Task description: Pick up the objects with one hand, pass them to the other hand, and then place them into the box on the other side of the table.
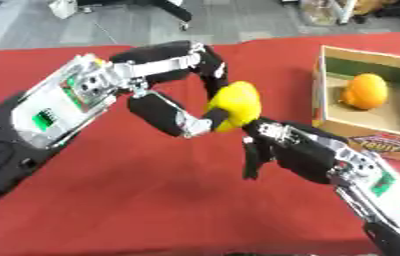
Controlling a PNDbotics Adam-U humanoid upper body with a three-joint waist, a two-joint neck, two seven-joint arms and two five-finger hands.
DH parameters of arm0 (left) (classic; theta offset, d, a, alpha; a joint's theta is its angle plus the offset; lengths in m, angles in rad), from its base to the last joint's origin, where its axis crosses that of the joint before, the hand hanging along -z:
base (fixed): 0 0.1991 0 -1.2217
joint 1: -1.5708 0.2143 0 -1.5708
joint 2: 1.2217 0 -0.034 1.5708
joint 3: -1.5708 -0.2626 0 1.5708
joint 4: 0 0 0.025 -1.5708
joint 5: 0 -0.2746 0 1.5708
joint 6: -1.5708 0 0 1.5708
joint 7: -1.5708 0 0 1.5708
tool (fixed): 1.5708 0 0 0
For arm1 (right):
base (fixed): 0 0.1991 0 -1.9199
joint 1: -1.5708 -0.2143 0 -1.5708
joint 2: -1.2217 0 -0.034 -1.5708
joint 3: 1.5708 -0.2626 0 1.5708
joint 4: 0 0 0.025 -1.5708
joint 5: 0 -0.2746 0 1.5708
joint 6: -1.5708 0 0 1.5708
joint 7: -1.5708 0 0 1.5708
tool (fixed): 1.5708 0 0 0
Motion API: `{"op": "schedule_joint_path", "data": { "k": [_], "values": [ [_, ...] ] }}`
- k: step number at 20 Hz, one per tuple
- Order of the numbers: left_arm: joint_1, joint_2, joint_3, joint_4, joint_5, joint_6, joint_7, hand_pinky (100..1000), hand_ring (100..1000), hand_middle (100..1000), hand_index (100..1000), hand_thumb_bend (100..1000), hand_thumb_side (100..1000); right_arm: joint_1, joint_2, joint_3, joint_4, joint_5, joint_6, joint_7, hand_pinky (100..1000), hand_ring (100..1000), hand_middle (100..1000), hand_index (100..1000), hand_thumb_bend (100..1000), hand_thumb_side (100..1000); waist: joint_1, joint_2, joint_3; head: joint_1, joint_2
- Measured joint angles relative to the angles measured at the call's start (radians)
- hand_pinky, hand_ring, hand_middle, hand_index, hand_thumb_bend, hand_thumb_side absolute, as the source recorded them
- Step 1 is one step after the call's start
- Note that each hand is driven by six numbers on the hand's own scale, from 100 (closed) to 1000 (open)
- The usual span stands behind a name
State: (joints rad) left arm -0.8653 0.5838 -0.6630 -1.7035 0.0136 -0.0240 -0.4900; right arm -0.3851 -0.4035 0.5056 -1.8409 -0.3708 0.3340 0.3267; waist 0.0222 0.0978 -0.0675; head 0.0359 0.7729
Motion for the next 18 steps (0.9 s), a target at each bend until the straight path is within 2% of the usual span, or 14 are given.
{"op": "schedule_joint_path", "data": {
  "k": [8,12,18],
  "values": [
    [0.003,-0.001,0.000,0.029,0.000,0.011,-0.056,709,570,529,591,100,246,0.006,0.003,0.000,0.005,-0.043,0.007,0.001,543,411,340,981,100,840,0.000,0.000,-0.009,0.007,0.000],
    [0.005,-0.001,0.000,0.039,0.000,0.020,-0.082,711,573,530,592,100,246,0.011,0.003,0.000,0.004,-0.065,-0.012,0.025,555,423,354,1000,100,833,0.000,0.000,0.001,0.007,0.000],
    [0.012,-0.001,0.000,0.051,0.001,0.029,-0.098,712,575,531,594,100,246,0.012,0.003,0.000,-0.013,-0.090,-0.058,0.105,563,427,356,1000,100,813,0.000,-0.001,0.006,0.007,0.000]
  ]
}}
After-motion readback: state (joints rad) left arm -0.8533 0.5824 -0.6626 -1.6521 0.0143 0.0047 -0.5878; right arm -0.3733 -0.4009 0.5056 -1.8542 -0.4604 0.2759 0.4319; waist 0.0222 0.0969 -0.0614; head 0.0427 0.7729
